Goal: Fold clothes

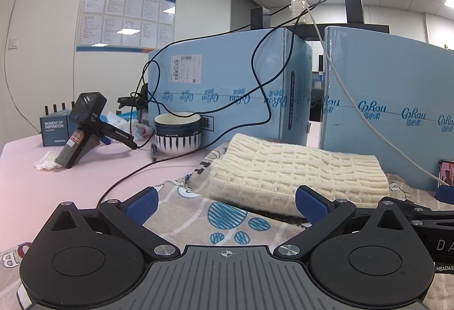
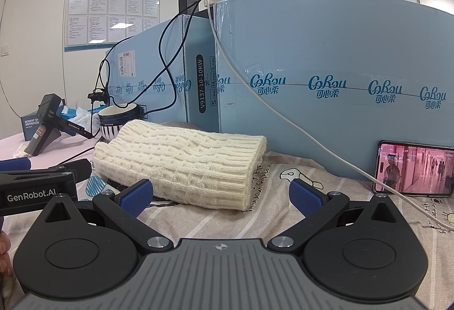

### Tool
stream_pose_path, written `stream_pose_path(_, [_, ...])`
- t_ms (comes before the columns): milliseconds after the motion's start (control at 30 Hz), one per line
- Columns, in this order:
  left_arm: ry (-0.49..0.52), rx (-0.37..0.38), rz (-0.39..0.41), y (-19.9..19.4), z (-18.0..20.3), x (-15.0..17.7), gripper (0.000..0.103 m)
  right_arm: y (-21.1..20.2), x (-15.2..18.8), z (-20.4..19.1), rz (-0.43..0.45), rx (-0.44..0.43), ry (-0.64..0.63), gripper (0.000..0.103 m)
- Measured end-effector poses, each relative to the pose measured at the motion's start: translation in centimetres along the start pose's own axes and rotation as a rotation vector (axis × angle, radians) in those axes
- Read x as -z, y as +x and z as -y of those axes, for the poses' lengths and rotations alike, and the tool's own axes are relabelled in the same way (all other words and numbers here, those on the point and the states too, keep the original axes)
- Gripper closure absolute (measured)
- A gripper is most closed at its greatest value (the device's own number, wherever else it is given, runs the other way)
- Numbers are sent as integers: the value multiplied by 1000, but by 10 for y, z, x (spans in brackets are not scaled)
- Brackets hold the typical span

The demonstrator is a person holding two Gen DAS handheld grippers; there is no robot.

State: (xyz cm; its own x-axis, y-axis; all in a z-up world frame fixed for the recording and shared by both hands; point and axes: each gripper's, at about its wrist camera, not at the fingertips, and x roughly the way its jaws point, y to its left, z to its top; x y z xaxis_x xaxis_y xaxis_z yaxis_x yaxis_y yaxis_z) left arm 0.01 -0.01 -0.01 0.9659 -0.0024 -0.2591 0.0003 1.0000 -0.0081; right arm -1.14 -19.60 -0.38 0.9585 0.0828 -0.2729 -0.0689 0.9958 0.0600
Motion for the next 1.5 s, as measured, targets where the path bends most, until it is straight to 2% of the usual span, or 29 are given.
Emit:
stream_pose_path(200, [6,-1,4,0,1,-1,0,0,-1,0,11,0,2,0])
stream_pose_path(467, [-2,7,36,-4,1,-3,0,-13,-1,0,99,26,11,0])
stream_pose_path(667, [-6,4,92,-8,2,-3,0,-20,-3,4,154,56,34,0])
stream_pose_path(833, [15,21,196,-17,6,-3,0,-27,-2,6,202,46,49,0])
stream_pose_path(967, [39,30,211,-15,13,-6,0,-29,-3,10,220,63,82,0])
stream_pose_path(1200, [48,-12,279,-18,20,-5,0,-28,-4,13,198,71,94,0])
stream_pose_path(1333, [23,-31,296,-21,16,-3,0,-29,-2,12,228,98,79,0])
stream_pose_path(1500, [20,0,318,-25,15,-2,0,-36,1,9,279,124,68,0])
